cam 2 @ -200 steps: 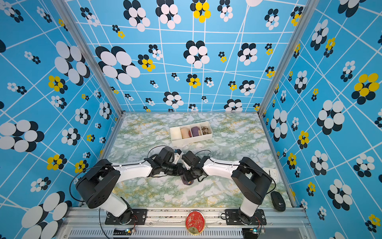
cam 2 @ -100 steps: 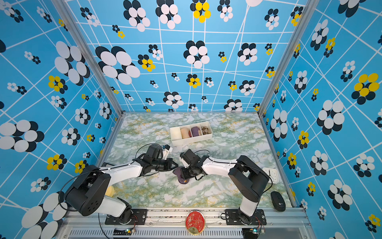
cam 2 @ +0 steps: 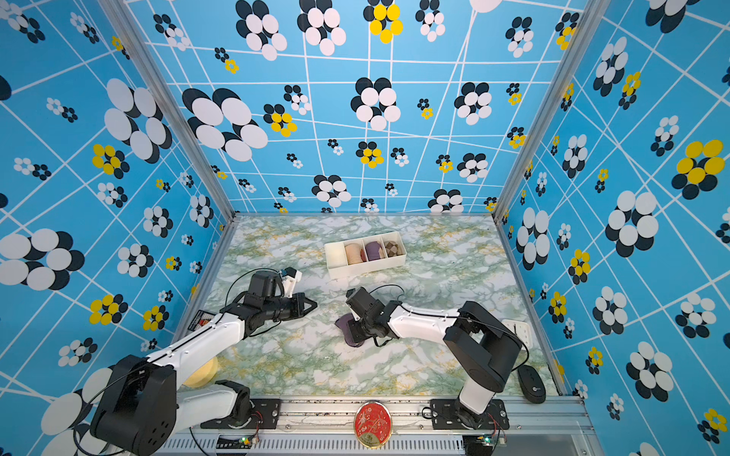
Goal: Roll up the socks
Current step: 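Withdraw the left gripper while the right gripper lifts the purple sock roll, then carry the roll with the right gripper and lower it into the organizer's empty compartment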
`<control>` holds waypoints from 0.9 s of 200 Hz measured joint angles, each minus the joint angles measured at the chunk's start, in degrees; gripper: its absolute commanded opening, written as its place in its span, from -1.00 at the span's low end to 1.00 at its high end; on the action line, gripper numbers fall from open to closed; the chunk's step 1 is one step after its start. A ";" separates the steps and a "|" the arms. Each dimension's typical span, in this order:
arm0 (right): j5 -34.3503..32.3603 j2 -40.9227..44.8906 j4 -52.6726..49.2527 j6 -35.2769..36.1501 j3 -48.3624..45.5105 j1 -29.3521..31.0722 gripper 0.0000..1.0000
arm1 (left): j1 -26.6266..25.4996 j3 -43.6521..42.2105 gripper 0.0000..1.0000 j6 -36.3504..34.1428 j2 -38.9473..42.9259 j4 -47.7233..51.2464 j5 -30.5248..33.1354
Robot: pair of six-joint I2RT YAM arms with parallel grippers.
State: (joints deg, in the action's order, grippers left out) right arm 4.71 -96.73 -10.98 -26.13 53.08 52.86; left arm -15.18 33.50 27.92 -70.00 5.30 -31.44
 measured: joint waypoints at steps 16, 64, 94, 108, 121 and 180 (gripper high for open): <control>-1.57 0.02 -1.31 1.14 2.10 -0.02 -1.00 | 1.44 0.09 -0.89 -0.66 0.87 1.33 -0.04; -2.93 0.02 -4.79 4.52 11.26 -1.79 -1.00 | 3.69 0.76 -0.88 -2.12 1.36 3.82 -0.31; -2.69 -0.22 -7.69 7.15 22.08 -5.38 -1.00 | 4.96 2.14 -0.88 -2.93 1.36 4.63 -0.48; -2.25 -1.09 -8.31 8.04 27.58 -7.10 -1.00 | 5.07 2.75 -0.88 -3.30 1.33 4.70 -0.50; -1.36 -2.99 -8.90 8.68 32.87 -8.46 -1.00 | 5.11 3.32 -0.88 -3.63 1.20 4.79 -0.52; 5.11 -20.83 -14.27 9.29 56.61 -12.98 -1.00 | 6.69 4.22 -0.88 -4.07 0.04 4.85 -1.14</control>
State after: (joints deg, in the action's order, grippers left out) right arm 9.82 -117.56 -25.26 -16.84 109.69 39.88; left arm -8.49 37.71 23.86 -69.95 10.15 -32.58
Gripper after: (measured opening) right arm 0.180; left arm 0.058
